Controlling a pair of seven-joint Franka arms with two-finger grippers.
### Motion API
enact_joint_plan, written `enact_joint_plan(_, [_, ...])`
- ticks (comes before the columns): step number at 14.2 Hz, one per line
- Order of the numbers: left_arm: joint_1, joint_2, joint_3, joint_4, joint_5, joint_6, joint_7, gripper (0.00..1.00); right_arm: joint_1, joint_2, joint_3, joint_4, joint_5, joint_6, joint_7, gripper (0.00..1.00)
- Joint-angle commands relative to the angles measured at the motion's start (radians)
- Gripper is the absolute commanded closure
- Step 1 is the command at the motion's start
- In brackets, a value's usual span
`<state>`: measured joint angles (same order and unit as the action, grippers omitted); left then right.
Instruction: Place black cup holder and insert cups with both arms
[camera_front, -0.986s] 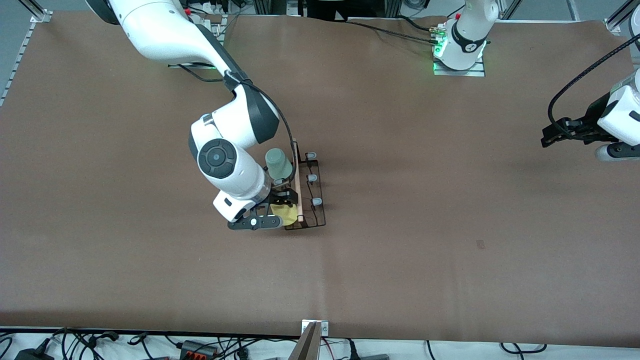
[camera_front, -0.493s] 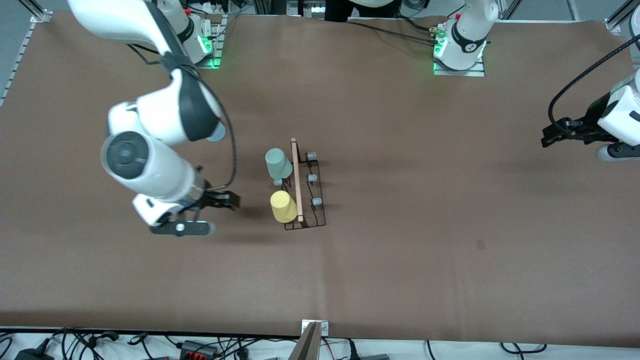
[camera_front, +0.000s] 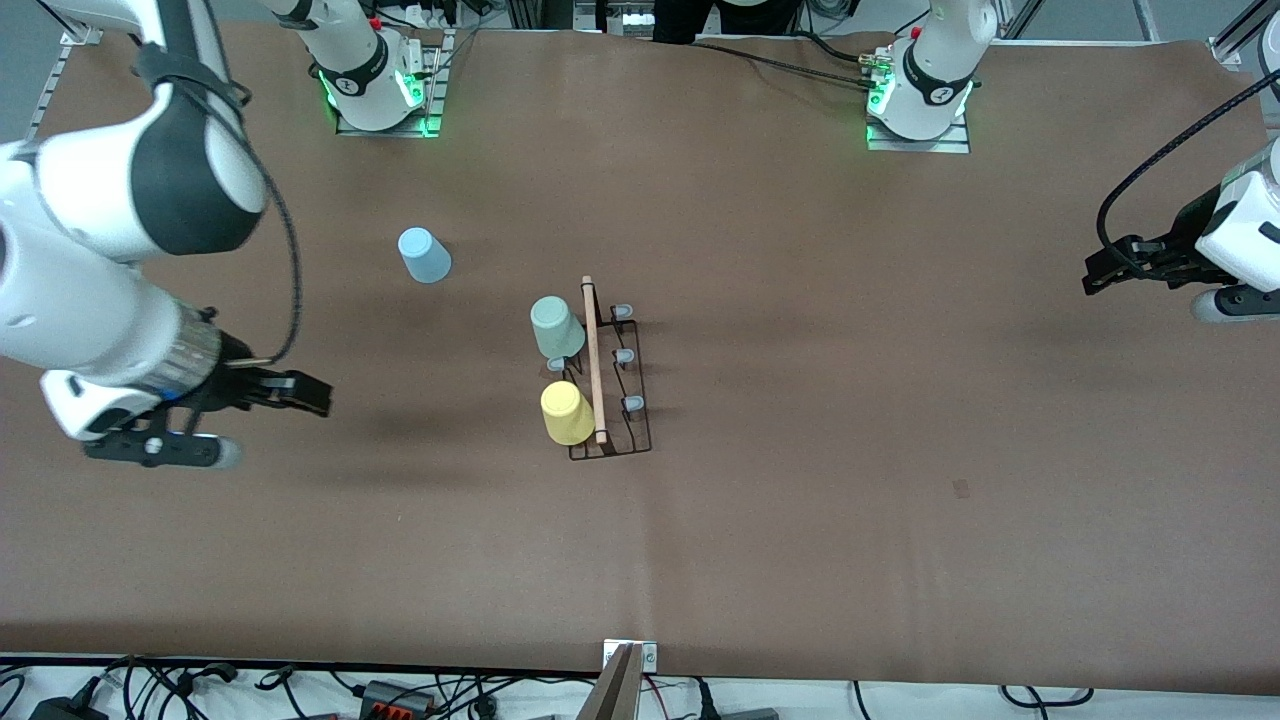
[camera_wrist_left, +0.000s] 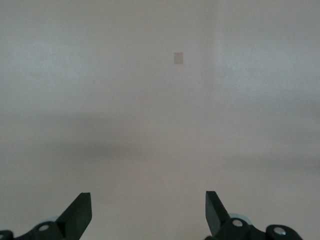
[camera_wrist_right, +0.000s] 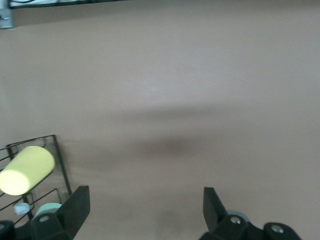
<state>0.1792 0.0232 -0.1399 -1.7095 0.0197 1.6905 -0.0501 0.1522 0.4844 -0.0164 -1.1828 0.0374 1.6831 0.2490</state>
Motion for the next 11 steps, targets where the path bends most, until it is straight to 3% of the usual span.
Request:
enact_joint_plan(1, [0.008,-0.006,-0.004,-0.009,0.009,0.012,0.026,0.00,-0.095,-0.134,0.018,-0.167,-0.005,0.010,-0.090,0.00])
enact_joint_plan(4, [0.008,-0.006,-0.004,-0.009,0.009,0.012,0.026,0.00,-0.164,-0.188,0.016,-0.182,-0.008,0.000,-0.239,0.00])
enact_joint_plan(8, [0.008,-0.006,-0.004,-0.009,0.009,0.012,0.026,0.00,-0.169,-0.224,-0.020,-0.179,-0.028,-0.046,-0.333,0.00])
enact_joint_plan(11, [0.008,-0.006,-0.004,-0.009,0.009,0.012,0.026,0.00,-0.165,-0.286,-0.020,-0.285,-0.030,-0.013,-0.327,0.00])
